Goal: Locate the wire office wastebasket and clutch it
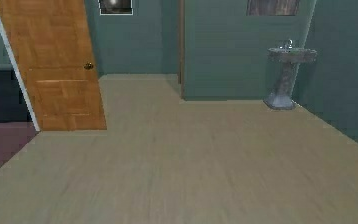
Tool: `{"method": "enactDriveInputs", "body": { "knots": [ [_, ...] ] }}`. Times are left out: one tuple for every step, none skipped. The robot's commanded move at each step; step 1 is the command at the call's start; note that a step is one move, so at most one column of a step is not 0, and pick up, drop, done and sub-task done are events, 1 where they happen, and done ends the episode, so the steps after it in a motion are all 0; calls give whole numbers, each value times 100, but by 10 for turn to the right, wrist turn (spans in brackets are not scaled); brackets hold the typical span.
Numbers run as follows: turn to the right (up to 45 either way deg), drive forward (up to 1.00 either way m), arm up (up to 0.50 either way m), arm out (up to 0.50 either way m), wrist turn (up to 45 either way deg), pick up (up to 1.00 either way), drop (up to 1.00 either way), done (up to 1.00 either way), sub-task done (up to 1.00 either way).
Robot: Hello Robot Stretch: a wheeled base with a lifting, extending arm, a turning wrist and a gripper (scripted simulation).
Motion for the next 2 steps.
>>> {"method": "enactDriveInputs", "body": {
  "knots": [
    [450,0,0,0,0,0,0,0,0],
    [420,0,0,0,0,0,0,0,0]
  ]
}}
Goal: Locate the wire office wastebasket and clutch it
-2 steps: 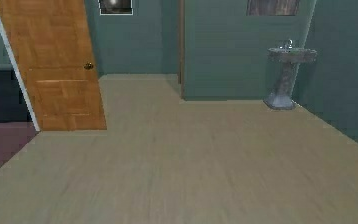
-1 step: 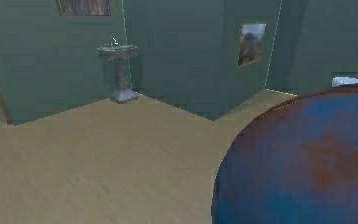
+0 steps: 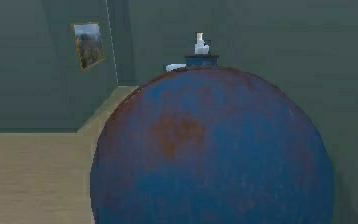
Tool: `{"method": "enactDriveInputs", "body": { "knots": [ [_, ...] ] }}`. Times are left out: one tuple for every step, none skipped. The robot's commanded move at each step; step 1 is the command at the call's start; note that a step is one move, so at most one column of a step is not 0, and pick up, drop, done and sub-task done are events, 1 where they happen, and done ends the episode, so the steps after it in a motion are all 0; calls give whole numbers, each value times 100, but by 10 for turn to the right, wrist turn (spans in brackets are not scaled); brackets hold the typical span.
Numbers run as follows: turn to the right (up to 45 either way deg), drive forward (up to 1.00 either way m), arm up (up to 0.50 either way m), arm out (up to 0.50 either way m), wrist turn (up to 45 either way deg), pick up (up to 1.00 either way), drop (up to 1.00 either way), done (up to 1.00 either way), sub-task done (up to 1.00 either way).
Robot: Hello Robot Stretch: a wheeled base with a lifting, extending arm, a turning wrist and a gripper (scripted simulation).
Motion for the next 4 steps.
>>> {"method": "enactDriveInputs", "body": {
  "knots": [
    [60,0,0,0,0,0,0,0,0],
    [-450,0,0,0,0,0,0,0,0],
    [-450,0,0,0,0,0,0,0,0],
    [-60,0,0,0,0,0,0,0,0]
  ]
}}
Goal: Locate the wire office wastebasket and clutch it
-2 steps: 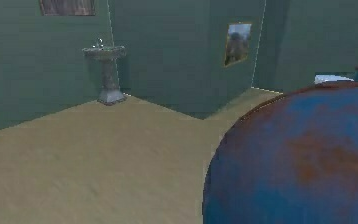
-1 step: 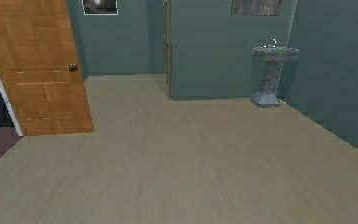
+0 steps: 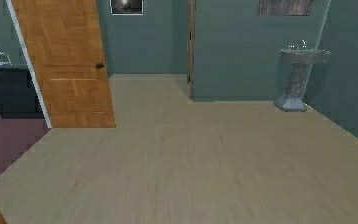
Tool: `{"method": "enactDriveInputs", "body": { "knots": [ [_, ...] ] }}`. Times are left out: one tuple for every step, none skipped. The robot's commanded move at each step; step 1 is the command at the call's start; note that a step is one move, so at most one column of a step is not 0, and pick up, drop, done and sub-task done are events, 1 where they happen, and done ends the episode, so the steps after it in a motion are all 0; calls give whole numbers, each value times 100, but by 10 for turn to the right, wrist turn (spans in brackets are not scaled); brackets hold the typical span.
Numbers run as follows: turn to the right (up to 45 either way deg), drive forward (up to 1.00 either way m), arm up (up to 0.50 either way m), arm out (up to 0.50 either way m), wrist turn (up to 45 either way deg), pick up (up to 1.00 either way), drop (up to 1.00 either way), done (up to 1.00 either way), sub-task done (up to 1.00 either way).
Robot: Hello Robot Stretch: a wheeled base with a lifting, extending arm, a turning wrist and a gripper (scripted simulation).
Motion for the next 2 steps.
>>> {"method": "enactDriveInputs", "body": {
  "knots": [
    [0,15,0,0,0,0,0,0,0],
    [240,0,0,0,0,0,0,0,0]
  ]
}}
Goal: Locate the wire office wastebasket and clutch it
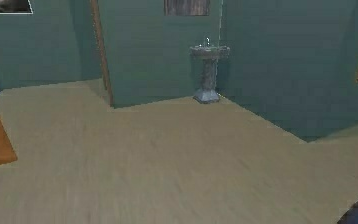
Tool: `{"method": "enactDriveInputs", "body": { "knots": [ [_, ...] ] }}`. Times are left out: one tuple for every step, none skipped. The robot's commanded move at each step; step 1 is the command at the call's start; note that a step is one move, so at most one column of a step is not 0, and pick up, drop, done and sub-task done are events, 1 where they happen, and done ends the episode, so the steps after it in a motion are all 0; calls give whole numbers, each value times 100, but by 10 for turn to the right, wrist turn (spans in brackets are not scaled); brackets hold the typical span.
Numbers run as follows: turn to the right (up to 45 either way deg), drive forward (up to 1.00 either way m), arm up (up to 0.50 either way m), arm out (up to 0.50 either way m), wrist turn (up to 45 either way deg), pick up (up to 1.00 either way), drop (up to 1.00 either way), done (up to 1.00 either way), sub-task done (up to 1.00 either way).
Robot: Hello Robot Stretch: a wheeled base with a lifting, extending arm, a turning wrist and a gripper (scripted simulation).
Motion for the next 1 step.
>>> {"method": "enactDriveInputs", "body": {
  "knots": [
    [0,10,0,0,0,0,0,0,0]
  ]
}}
